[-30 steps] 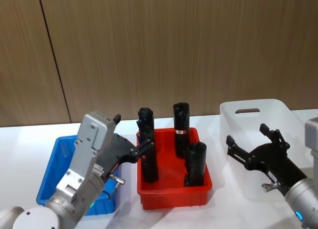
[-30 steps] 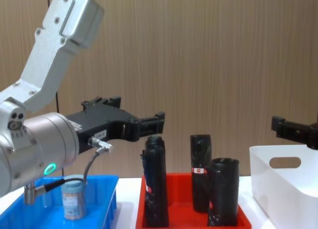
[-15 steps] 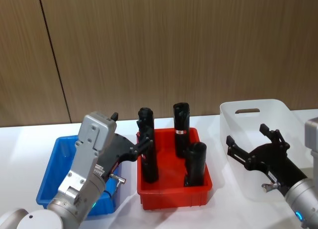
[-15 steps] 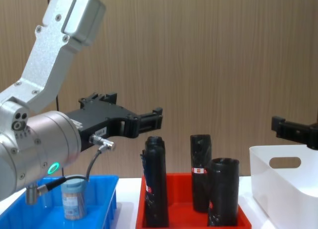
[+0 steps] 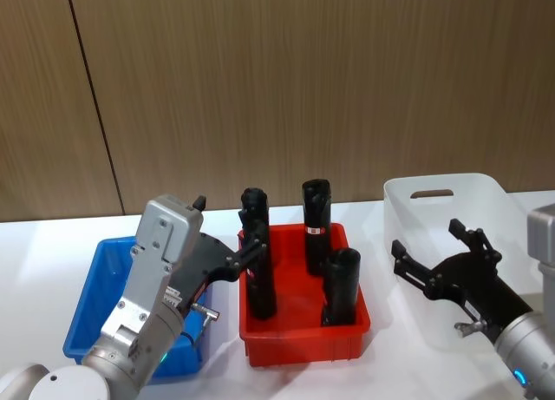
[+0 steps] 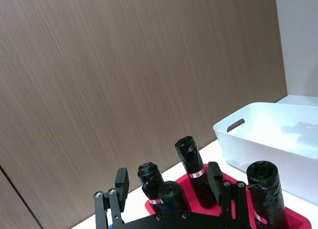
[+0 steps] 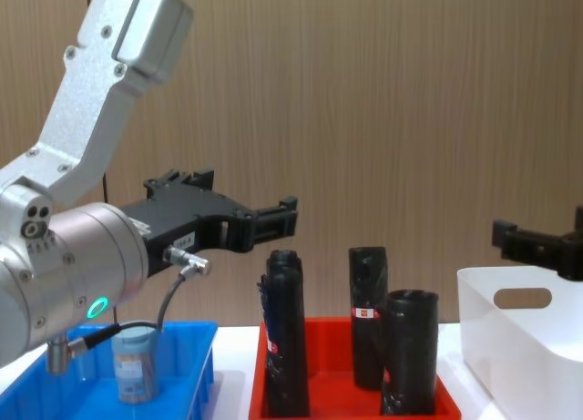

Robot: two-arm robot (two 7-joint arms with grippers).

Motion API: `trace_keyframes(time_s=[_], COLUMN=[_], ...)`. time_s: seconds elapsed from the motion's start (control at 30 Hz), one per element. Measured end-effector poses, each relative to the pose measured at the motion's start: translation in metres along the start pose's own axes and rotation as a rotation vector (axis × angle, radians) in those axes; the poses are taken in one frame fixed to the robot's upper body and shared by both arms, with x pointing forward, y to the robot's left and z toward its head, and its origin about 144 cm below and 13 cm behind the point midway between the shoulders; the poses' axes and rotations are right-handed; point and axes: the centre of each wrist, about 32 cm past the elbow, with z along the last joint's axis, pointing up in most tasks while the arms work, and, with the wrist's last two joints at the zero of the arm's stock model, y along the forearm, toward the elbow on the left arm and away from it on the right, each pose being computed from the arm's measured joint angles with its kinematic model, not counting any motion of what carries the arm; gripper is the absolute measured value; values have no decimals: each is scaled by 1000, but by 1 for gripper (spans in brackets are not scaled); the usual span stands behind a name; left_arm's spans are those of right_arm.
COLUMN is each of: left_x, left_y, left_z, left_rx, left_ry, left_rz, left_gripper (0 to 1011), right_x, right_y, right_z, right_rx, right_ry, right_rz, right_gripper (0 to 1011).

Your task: Pick the cotton swabs from the blue box and place them into the white box.

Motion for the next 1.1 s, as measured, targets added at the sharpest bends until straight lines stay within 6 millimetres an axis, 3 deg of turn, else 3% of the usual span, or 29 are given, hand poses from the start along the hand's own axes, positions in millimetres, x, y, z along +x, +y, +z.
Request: trace_keyframes(time_s=[0.63, 1.1], left_x=[0, 0], left_y=[0, 0], left_z=[0, 0], left_rx=[2, 2], left_ry=[0, 0], left_rz=[0, 0], left_gripper=[1004, 1004], right_x=[8, 8], right_y=[20, 48], right_z=[-5, -12], right_rx=[-97, -153], right_ry=[35, 37], right_rz=[168, 290], right_gripper=[1002, 1002])
